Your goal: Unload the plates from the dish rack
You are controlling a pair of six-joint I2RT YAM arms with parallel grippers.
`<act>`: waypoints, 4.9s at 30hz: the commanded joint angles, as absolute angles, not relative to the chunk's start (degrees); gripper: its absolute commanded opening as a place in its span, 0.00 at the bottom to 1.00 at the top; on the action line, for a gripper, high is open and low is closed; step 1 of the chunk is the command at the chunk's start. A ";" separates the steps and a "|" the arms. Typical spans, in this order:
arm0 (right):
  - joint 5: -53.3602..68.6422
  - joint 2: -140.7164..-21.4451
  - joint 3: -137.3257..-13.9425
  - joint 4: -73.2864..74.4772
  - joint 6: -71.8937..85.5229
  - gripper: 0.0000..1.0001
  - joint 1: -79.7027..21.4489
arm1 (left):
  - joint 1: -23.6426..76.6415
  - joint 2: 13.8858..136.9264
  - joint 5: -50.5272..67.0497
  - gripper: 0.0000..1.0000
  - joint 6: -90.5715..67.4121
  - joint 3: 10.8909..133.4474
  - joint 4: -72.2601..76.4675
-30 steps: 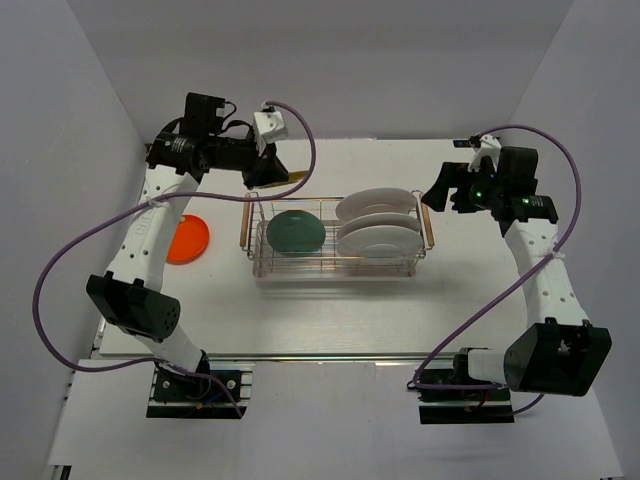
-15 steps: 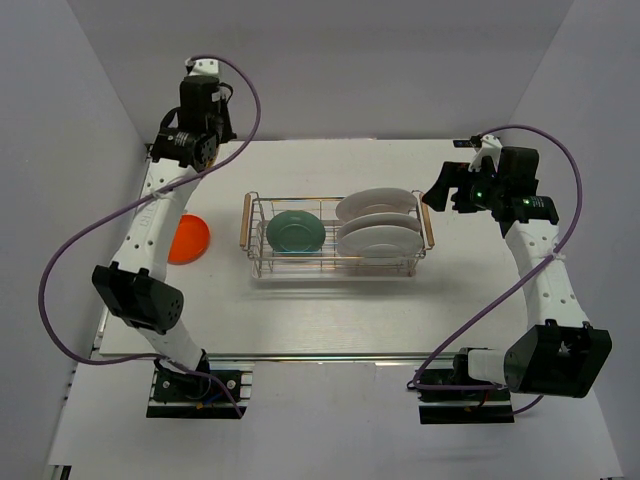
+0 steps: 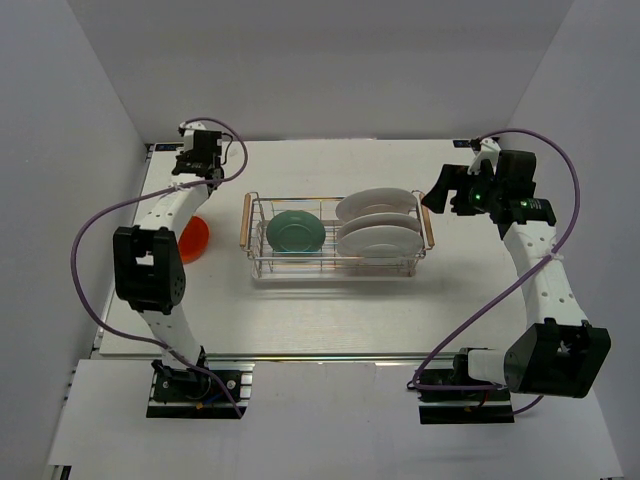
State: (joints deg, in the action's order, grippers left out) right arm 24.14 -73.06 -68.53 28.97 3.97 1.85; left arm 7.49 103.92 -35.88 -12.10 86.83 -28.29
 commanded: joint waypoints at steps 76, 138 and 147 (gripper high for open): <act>17.23 -78.57 -71.63 29.27 4.66 0.89 1.49 | 15.46 112.23 58.72 0.80 45.01 107.23 -63.46; 18.54 -75.59 -72.16 30.23 3.78 0.89 1.67 | 17.14 100.91 57.95 0.00 47.59 118.22 -70.52; 10.57 -73.91 -71.45 30.50 6.76 0.89 1.76 | 17.14 93.78 -2.03 0.00 -6.74 114.24 -39.71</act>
